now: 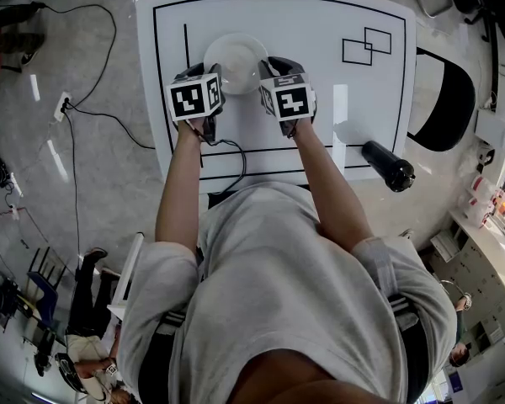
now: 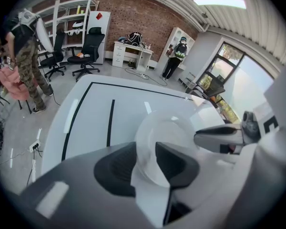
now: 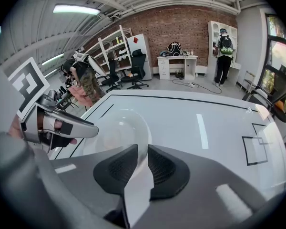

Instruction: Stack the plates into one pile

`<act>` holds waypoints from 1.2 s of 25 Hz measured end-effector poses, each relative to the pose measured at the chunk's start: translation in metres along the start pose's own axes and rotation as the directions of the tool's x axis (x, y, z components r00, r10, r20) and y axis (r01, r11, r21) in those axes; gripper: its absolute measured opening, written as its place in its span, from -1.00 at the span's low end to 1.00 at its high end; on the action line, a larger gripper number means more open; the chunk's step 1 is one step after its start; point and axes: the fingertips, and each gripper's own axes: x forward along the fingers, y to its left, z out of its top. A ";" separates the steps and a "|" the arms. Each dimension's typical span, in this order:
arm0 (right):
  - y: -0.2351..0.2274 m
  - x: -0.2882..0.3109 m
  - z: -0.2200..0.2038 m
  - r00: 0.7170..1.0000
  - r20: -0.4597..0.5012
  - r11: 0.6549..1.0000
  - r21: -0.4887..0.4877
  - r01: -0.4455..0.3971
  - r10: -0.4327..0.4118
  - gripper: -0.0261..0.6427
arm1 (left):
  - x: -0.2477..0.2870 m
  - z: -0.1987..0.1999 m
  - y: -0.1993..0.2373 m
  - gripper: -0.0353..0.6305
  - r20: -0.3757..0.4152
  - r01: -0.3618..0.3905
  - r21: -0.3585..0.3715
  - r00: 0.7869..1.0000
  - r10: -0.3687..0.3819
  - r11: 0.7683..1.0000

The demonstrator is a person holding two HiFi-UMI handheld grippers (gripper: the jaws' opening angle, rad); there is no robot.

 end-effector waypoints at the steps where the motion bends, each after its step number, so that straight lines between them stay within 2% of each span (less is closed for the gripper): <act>1: 0.000 0.000 0.000 1.000 -0.001 1.000 -0.002 0.000 0.000 -0.72 | 0.000 0.000 0.000 -0.52 0.001 -0.001 -0.001 1.000 0.001 1.000; 13: -0.001 0.003 0.001 1.000 0.003 1.000 -0.028 0.013 -0.013 -0.72 | 0.001 0.000 0.000 -0.50 0.008 -0.036 0.031 0.999 0.036 0.999; 20: -0.004 0.003 0.000 0.999 0.032 1.000 -0.011 0.011 -0.010 -0.71 | 0.000 0.000 -0.003 -0.51 0.030 -0.099 0.143 0.995 0.096 0.985; 22: -0.006 0.003 0.001 0.999 0.050 1.000 -0.005 0.007 -0.007 -0.66 | 0.000 0.000 -0.004 -0.51 0.038 -0.113 0.162 0.993 0.108 0.980; 30: -0.006 -0.015 0.005 0.993 0.119 1.000 -0.003 0.024 -0.024 -0.63 | -0.022 -0.005 0.002 -0.52 0.117 -0.139 0.114 0.985 0.126 0.984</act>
